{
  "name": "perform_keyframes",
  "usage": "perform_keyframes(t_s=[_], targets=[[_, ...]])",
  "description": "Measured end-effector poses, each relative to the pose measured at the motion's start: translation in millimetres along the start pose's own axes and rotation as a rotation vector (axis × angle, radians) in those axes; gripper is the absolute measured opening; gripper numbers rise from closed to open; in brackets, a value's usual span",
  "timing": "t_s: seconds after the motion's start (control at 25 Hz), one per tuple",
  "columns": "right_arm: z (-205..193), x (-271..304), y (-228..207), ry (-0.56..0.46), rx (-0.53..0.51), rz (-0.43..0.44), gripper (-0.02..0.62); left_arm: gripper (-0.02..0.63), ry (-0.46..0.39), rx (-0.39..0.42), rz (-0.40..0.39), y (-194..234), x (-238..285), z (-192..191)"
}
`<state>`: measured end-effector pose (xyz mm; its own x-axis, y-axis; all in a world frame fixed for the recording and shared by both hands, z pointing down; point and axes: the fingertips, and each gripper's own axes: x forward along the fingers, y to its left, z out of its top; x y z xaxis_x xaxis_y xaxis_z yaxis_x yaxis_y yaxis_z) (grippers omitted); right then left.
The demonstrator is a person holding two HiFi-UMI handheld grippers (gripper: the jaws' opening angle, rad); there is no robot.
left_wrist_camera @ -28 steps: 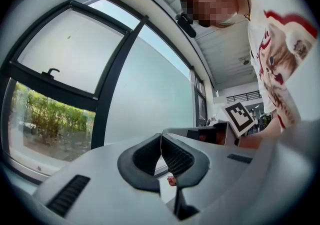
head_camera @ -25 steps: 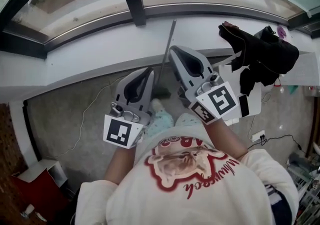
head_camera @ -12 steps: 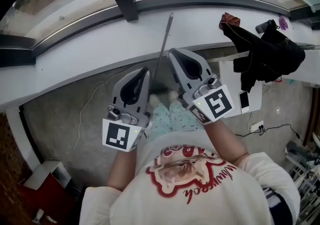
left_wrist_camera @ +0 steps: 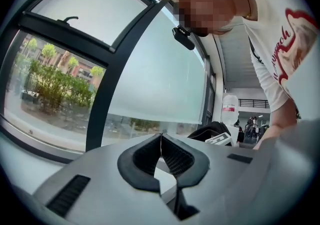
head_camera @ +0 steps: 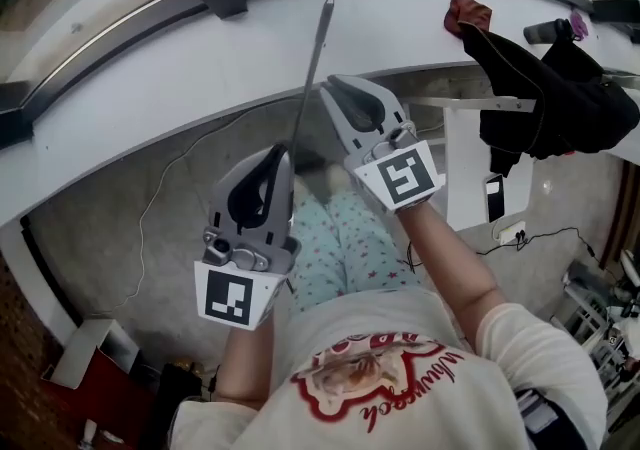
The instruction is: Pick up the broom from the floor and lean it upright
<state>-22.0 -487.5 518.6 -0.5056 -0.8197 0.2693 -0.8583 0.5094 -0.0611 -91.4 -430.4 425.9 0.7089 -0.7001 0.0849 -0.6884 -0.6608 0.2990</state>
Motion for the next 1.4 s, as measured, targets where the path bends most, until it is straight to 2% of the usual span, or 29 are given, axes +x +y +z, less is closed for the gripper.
perform_keyframes(t_s=[0.04, 0.08, 0.12, 0.28, 0.4, 0.52, 0.64, 0.88, 1.04, 1.08, 1.12, 1.24, 1.4], targets=[[-17, 7, -6, 0.029, 0.009, 0.002, 0.051, 0.021, 0.007, -0.006, 0.001, 1, 3, -9], [-33, 14, -12, 0.058, 0.022, 0.000, 0.125, 0.021, 0.014, -0.015, 0.004, 2, 5, -18], [-49, 21, -19, 0.085, 0.035, -0.006, 0.170, 0.021, 0.023, -0.024, 0.009, 2, 5, -28], [-96, 46, -38, 0.136, 0.090, -0.013, 0.175, 0.021, 0.066, -0.057, 0.027, 6, 5, -61], [-122, 62, -50, 0.164, 0.093, -0.016, 0.189, 0.021, 0.082, -0.074, 0.033, 8, 8, -78], [-150, 77, -59, 0.205, 0.107, -0.018, 0.206, 0.021, 0.089, -0.074, 0.032, 13, 12, -90], [-176, 89, -65, 0.244, 0.164, -0.020, 0.223, 0.021, 0.085, -0.074, 0.033, 18, 17, -94], [-217, 113, -76, 0.317, 0.257, -0.027, 0.225, 0.021, 0.087, -0.088, 0.034, 21, 20, -98], [-229, 126, -79, 0.360, 0.230, -0.004, 0.222, 0.021, 0.090, -0.091, 0.009, 15, 19, -102], [-230, 128, -79, 0.366, 0.230, -0.001, 0.166, 0.021, 0.093, -0.093, 0.006, 13, 18, -103], [-230, 128, -79, 0.371, 0.235, -0.001, 0.142, 0.021, 0.096, -0.094, 0.005, 12, 17, -103], [-227, 126, -75, 0.361, 0.242, 0.004, 0.137, 0.021, 0.100, -0.094, 0.005, 10, 15, -102], [-211, 111, -59, 0.297, 0.265, 0.032, 0.123, 0.021, 0.090, -0.083, 0.003, 8, 16, -93]])
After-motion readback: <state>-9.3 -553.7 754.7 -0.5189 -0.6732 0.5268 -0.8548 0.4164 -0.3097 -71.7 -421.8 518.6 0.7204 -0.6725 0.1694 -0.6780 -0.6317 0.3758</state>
